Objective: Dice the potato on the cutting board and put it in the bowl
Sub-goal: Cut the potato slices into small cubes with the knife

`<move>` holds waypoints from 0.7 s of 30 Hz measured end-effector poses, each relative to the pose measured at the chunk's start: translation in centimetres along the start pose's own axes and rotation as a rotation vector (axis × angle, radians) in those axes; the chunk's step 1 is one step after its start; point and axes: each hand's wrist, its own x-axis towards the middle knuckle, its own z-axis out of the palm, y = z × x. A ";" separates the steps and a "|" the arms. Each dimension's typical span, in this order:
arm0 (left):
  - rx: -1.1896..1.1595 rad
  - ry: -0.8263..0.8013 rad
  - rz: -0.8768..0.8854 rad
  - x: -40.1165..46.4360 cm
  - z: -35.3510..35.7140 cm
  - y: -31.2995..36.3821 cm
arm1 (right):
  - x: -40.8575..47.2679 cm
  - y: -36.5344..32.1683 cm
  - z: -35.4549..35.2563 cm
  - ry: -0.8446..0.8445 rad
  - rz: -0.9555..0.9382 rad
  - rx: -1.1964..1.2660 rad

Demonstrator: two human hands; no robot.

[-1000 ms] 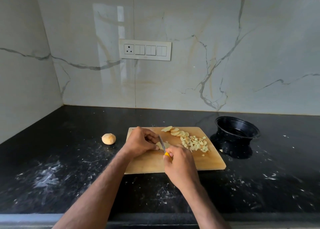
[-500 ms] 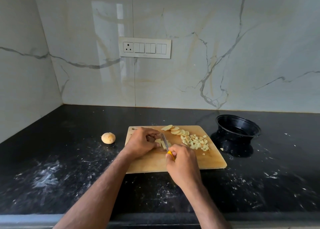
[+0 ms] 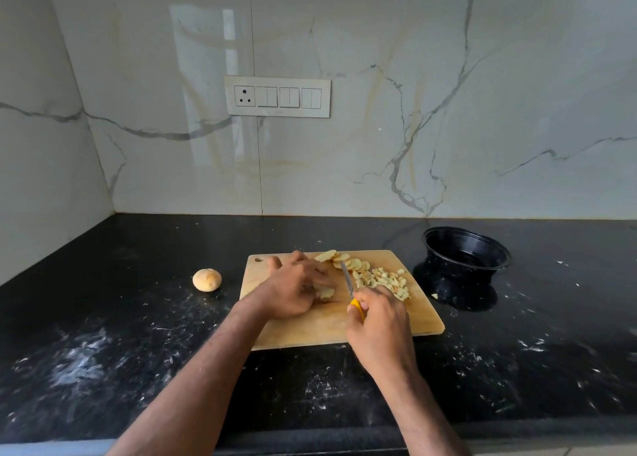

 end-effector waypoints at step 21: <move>0.241 0.136 -0.271 0.8 1.5 3.2 | -0.3 -0.3 0.1 -0.012 0.009 -0.023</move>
